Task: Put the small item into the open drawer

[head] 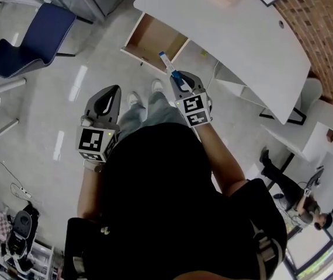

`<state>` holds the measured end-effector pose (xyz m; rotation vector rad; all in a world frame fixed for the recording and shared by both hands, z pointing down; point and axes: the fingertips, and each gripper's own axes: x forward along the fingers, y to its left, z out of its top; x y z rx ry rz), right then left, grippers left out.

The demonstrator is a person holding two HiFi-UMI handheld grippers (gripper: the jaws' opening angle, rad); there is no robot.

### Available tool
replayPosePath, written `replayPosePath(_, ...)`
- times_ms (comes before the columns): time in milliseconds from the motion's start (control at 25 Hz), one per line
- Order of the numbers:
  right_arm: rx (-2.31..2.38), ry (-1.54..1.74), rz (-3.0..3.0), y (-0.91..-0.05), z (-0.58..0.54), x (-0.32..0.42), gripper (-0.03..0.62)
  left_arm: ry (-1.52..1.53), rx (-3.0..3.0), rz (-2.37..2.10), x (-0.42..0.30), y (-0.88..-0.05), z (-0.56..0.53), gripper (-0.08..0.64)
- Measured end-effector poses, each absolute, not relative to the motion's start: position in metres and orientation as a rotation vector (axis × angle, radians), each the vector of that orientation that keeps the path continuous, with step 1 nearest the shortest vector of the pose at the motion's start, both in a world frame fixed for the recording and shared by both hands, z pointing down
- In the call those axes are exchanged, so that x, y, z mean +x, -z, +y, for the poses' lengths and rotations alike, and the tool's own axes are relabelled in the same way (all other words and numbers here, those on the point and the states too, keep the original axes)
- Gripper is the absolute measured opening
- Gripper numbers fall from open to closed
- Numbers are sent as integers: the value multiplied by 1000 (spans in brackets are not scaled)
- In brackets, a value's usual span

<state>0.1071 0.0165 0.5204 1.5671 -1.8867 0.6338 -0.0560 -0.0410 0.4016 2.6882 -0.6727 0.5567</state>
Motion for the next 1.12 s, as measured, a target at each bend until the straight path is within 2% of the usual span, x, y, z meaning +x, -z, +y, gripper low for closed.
replayPosePath(1120,1030,-738,-1775,-749,-47,124,97,-717,2325,-1105,-90,-444,-36,3)
